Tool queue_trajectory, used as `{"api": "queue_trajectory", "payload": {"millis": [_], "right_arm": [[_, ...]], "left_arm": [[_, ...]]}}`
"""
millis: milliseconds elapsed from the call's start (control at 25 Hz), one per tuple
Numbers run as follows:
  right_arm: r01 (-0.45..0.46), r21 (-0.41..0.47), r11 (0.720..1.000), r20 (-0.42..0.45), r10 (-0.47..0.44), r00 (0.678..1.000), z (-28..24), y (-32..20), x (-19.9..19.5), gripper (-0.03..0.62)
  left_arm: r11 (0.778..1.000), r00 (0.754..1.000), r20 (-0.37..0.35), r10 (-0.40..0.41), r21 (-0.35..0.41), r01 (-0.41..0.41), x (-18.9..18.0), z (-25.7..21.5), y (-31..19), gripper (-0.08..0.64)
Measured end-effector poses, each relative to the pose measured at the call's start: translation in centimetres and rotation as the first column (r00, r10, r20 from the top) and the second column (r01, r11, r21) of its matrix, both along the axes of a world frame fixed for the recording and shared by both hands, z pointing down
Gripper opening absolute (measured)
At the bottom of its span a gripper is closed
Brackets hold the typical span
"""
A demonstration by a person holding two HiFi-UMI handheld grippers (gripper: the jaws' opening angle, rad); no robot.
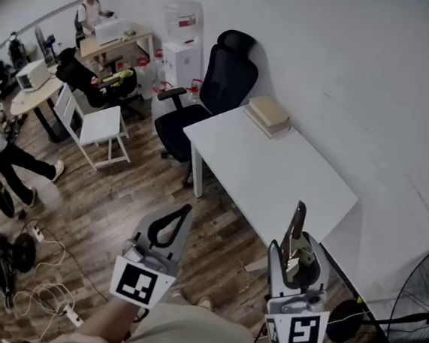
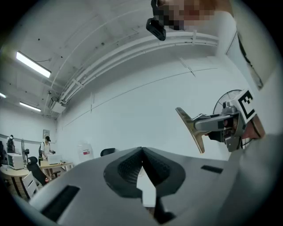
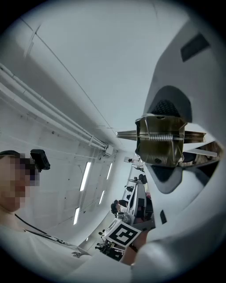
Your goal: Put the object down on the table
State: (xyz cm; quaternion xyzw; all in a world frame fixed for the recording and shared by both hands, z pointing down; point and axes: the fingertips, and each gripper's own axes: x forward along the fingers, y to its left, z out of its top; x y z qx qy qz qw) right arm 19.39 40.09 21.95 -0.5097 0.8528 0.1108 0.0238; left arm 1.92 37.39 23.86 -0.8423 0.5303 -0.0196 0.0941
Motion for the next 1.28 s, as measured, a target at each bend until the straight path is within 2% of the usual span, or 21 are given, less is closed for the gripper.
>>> {"api": "queue_trajectory", "payload": {"millis": [560,1280], "right_arm": [[0.026,-0.05,0.998,0.039,-0.024,0.999,0.6,-0.2,1.0,0.227],[0.041,-0.136,0.99,-0.001,-0.041,0.999,3.7,-2.7,1.6,0.227]], "left_arm": [[1.0,1.0,0.008,0.014,-0.023,-0.013,1.1,0.6,-0.1,0.02],[0.998,1.0,-0.007,-0.012,-0.063,0.011,1.1,2.7,-1.7,0.02]]}}
